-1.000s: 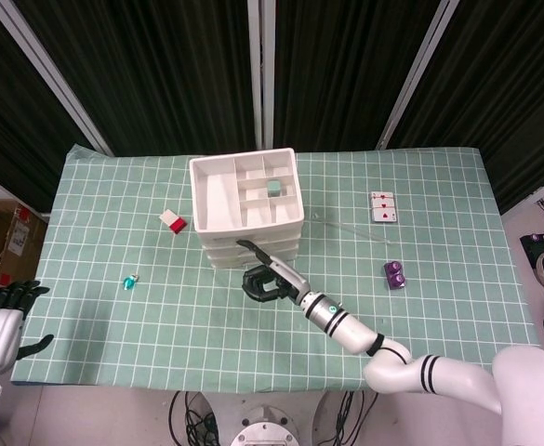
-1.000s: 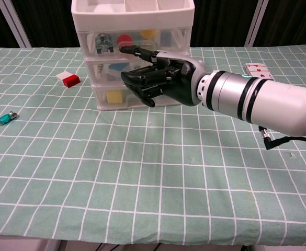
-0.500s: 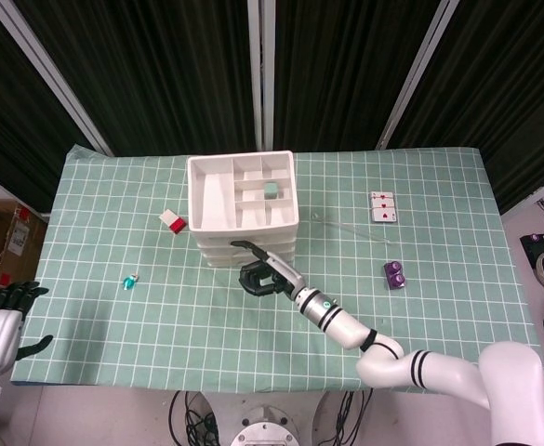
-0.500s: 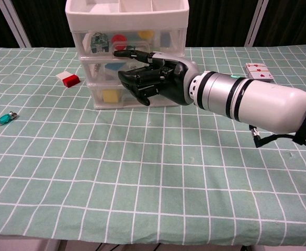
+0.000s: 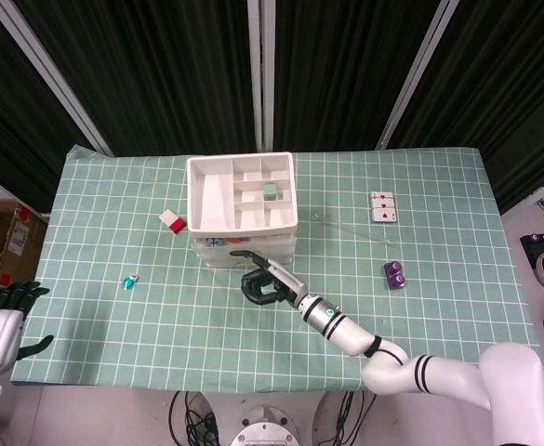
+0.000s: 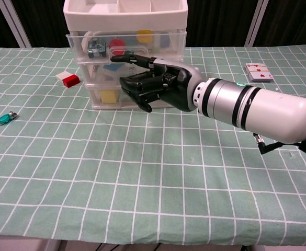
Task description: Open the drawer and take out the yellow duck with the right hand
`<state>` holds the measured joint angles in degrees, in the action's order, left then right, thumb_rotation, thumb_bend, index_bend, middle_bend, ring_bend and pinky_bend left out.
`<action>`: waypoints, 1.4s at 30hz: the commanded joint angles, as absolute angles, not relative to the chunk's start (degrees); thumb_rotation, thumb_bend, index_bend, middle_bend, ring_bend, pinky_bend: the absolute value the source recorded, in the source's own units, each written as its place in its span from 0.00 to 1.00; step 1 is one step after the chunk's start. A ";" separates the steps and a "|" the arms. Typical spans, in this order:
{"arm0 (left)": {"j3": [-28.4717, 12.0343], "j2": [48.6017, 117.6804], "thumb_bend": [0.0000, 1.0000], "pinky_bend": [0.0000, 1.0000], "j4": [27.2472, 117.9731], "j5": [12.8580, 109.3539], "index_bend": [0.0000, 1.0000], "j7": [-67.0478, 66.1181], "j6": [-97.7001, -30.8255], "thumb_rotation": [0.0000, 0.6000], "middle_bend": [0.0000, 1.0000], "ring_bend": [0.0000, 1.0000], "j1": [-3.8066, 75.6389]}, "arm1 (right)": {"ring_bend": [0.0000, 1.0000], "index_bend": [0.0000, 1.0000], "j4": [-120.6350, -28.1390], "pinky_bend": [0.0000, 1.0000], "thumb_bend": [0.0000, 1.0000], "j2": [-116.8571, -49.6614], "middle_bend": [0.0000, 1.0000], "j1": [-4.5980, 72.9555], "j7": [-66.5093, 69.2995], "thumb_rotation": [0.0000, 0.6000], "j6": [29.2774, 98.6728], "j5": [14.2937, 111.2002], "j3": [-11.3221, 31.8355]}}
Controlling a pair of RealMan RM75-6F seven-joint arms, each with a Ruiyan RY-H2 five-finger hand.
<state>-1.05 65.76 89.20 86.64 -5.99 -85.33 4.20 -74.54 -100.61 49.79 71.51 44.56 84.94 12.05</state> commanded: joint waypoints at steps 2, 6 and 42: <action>-1.05 65.88 0.00 0.22 89.02 86.64 0.26 -5.85 -85.29 1.00 0.21 0.17 4.22 | 0.69 0.20 -76.02 0.78 0.42 -99.99 0.67 49.04 71.43 1.00 45.98 86.19 10.50; -1.01 66.05 0.00 0.22 88.80 86.63 0.26 -5.68 -85.18 1.00 0.21 0.17 4.25 | 0.69 0.20 -77.76 0.78 0.44 -99.11 0.67 48.47 70.12 1.00 46.99 87.07 8.93; -0.95 66.00 0.00 0.22 89.67 86.87 0.26 -6.27 -85.32 1.00 0.21 0.17 4.23 | 0.76 0.11 -97.08 0.82 0.29 -78.65 0.72 50.85 24.43 1.00 40.73 66.40 12.32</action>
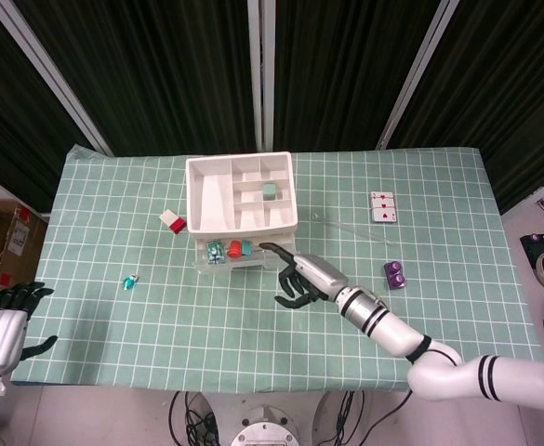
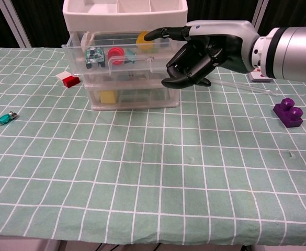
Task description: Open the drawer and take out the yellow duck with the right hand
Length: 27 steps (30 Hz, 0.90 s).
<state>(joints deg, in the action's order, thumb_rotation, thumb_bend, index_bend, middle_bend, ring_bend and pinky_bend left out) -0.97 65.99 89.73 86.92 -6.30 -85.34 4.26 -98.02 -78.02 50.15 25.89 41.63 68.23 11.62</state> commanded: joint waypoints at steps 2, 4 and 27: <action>-0.91 66.03 0.00 0.22 89.55 86.70 0.26 -6.18 -85.20 1.00 0.21 0.17 4.19 | 0.76 0.17 -97.33 0.82 0.29 -78.72 0.72 50.70 24.01 1.00 40.62 65.78 12.38; -0.90 66.06 0.00 0.22 89.47 86.60 0.26 -6.12 -85.13 1.00 0.21 0.17 4.18 | 0.76 0.22 -97.85 0.82 0.30 -78.51 0.73 50.38 23.98 1.00 40.63 65.64 12.42; -1.05 66.58 0.00 0.22 88.77 86.85 0.26 -5.76 -84.78 1.00 0.21 0.17 4.70 | 0.76 0.22 -107.78 0.83 0.32 -71.60 0.73 44.08 28.13 1.00 42.94 78.36 8.44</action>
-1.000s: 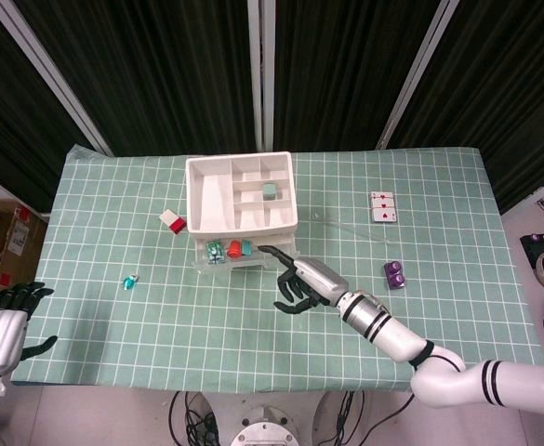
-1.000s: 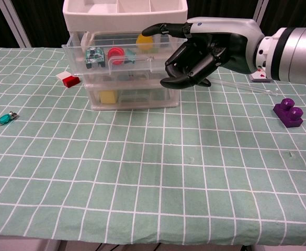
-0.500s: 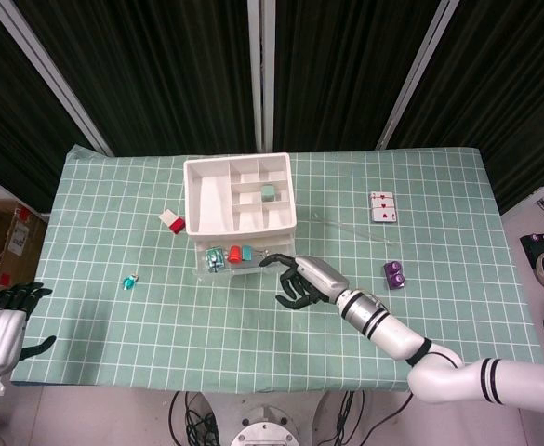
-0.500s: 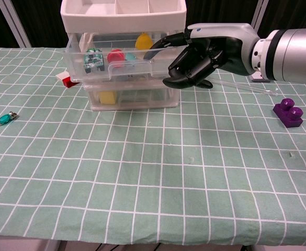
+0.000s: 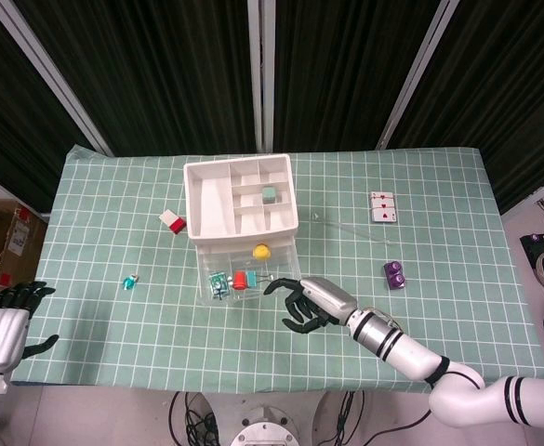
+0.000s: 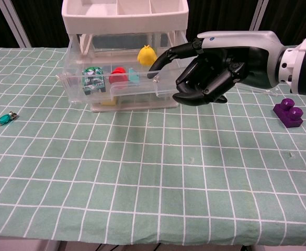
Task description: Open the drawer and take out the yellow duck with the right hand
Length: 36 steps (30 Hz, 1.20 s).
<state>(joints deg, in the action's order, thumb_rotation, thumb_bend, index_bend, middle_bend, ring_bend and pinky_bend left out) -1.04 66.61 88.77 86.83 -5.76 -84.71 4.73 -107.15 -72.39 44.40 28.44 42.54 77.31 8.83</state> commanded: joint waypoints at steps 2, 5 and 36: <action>-1.03 66.47 0.00 0.22 88.77 86.91 0.26 -5.68 -85.07 1.00 0.21 0.17 4.56 | 0.76 0.14 -108.95 0.83 0.32 -69.91 0.73 43.71 27.23 1.00 43.73 80.01 8.18; -0.95 66.20 0.00 0.22 88.78 86.88 0.26 -5.60 -85.57 1.00 0.21 0.17 4.20 | 0.76 0.09 -111.45 0.83 0.32 -65.94 0.73 43.17 24.14 1.00 45.42 82.99 8.00; -0.47 66.60 0.00 0.22 88.58 86.86 0.26 -4.73 -88.15 1.00 0.21 0.17 1.90 | 0.99 0.30 -97.57 1.00 0.14 -77.01 0.93 67.42 -55.80 1.00 44.46 72.73 7.49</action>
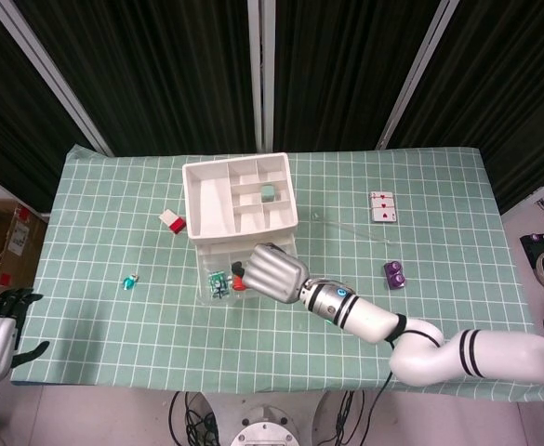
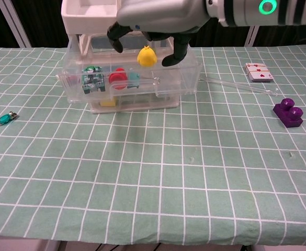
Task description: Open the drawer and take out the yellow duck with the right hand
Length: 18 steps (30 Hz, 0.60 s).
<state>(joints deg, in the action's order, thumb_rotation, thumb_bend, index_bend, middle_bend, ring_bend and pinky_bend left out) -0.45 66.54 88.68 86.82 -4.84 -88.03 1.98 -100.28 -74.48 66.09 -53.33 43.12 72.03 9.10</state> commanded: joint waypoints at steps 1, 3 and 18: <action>-0.47 66.64 0.00 0.22 88.51 86.89 0.26 -4.65 -88.23 1.00 0.21 0.17 1.85 | 0.99 0.30 -96.85 1.00 0.14 -77.57 0.93 67.54 -56.36 1.00 44.67 73.10 7.23; -0.44 66.71 0.00 0.22 88.33 86.90 0.26 -4.48 -88.35 1.00 0.21 0.17 1.71 | 1.00 0.31 -95.24 1.00 0.14 -78.65 0.93 67.77 -57.61 1.00 45.31 74.23 6.75; -0.65 66.91 0.00 0.22 87.58 86.69 0.26 -3.84 -88.09 1.00 0.21 0.17 1.57 | 1.00 0.35 -88.92 1.00 0.13 -81.51 0.93 68.56 -59.96 1.00 45.82 75.93 5.73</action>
